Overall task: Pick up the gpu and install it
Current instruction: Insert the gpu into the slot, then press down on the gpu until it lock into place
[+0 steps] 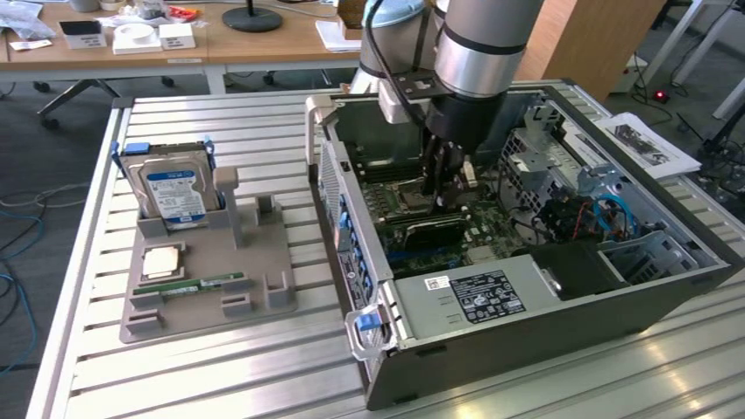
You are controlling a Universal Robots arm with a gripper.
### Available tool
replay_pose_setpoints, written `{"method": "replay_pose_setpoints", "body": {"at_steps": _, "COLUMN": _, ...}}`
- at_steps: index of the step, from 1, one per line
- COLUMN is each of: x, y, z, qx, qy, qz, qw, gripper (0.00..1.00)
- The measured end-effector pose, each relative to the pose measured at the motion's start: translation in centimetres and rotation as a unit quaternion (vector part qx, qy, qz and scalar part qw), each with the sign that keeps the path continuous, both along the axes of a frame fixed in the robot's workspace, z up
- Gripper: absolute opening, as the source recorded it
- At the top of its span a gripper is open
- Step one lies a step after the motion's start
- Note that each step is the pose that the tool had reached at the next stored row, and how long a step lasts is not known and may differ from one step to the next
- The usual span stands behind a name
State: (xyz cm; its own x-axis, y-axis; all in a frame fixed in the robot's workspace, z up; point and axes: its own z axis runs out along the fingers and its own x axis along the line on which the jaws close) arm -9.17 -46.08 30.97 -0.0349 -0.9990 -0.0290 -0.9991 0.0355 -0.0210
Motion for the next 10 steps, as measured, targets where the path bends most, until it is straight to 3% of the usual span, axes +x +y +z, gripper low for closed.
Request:
{"method": "replay_pose_setpoints", "body": {"at_steps": 3, "x": 0.0, "y": 0.0, "z": 0.64, "qx": -0.0001, "qy": 0.0, "qz": 0.0, "qw": 1.0, "gripper": 0.4}}
{"method": "replay_pose_setpoints", "body": {"at_steps": 10, "x": 0.0, "y": 0.0, "z": 0.69, "qx": 0.0, "qy": 0.0, "qz": 0.0, "qw": 1.0, "gripper": 0.4}}
